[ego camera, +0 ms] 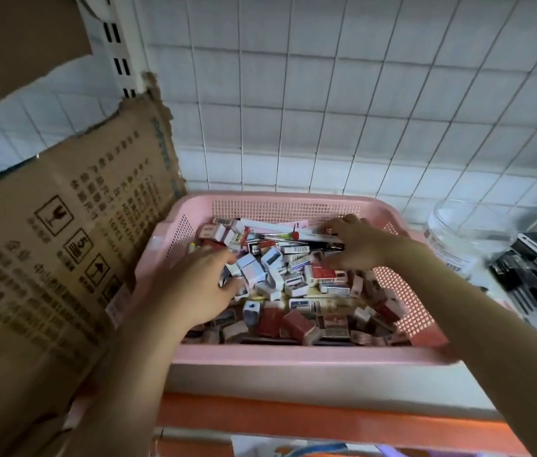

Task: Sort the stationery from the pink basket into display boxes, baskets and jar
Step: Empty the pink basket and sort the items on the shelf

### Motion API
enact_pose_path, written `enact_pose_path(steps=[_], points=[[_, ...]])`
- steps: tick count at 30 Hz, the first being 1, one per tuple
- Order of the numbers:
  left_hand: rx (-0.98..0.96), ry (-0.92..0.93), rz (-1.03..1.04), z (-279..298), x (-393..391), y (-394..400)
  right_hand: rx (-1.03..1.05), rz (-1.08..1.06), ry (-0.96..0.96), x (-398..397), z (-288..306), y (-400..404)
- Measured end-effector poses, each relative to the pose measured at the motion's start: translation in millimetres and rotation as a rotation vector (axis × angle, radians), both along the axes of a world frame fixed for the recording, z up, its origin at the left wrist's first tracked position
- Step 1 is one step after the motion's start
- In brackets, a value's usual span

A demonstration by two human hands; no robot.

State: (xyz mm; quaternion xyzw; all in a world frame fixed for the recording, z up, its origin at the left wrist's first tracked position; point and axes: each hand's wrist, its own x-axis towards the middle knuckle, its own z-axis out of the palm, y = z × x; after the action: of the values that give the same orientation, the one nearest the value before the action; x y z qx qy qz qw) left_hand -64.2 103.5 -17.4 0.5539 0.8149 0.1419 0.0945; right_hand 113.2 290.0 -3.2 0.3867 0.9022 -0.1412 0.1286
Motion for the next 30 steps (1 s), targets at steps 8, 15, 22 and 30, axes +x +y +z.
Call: enact_pose_path(steps=[8, 15, 22, 30], points=[[-0.037, 0.050, 0.008, -1, 4, -7, -0.054, 0.093, -0.275, -2, 6, -4], [-0.114, 0.096, 0.009, -4, 8, -4, 0.183, 0.176, -0.237, -2, -4, -17], [-0.103, 0.093, 0.032, -6, 11, -4, 0.093, 0.200, -0.115, -7, -13, -19], [-0.100, 0.064, 0.057, -2, 15, -7, 0.162, 0.235, 0.034, -7, -5, -18]])
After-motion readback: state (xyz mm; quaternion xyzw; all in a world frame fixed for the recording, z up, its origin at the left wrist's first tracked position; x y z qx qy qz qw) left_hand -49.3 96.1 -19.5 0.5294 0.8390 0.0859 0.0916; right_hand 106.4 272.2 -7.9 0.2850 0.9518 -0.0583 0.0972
